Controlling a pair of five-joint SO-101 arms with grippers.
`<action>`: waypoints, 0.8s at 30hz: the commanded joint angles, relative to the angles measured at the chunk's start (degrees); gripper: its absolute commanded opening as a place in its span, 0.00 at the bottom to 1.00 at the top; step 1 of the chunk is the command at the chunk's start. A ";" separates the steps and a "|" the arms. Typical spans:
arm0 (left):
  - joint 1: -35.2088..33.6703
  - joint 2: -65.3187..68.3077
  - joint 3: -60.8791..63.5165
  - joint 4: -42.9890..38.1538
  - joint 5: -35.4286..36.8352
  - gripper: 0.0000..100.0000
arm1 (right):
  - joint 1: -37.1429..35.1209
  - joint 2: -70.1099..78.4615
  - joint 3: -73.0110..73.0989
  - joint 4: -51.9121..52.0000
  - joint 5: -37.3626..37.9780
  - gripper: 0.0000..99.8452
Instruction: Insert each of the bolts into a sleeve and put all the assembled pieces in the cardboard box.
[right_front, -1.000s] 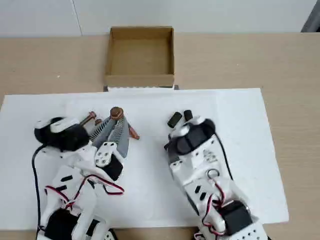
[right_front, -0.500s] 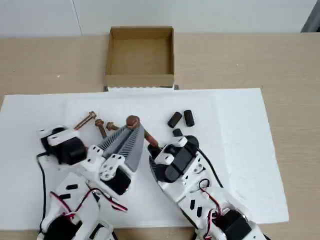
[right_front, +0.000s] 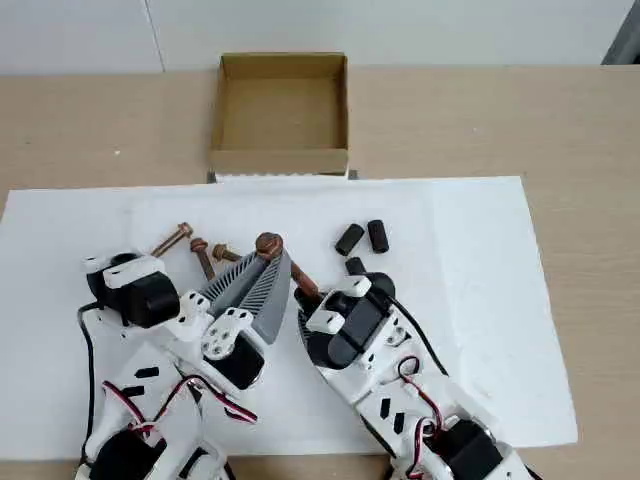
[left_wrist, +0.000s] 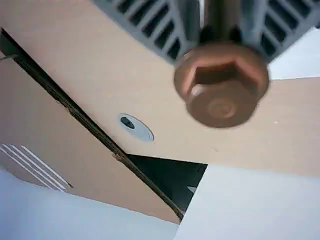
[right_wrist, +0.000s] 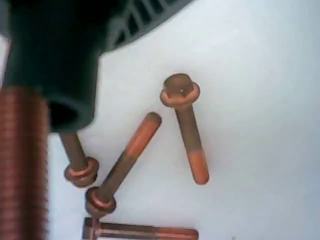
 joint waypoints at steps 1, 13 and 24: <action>-0.26 -0.53 -0.22 -1.67 -0.09 0.00 | -0.13 -0.57 -1.14 -1.45 0.53 0.00; -2.64 -0.26 -0.22 -1.41 -0.09 0.00 | -0.13 -0.57 -1.32 -1.80 0.53 0.00; -2.55 -0.44 -0.13 5.27 -0.09 0.00 | -0.13 -0.57 -2.46 -1.89 0.53 0.00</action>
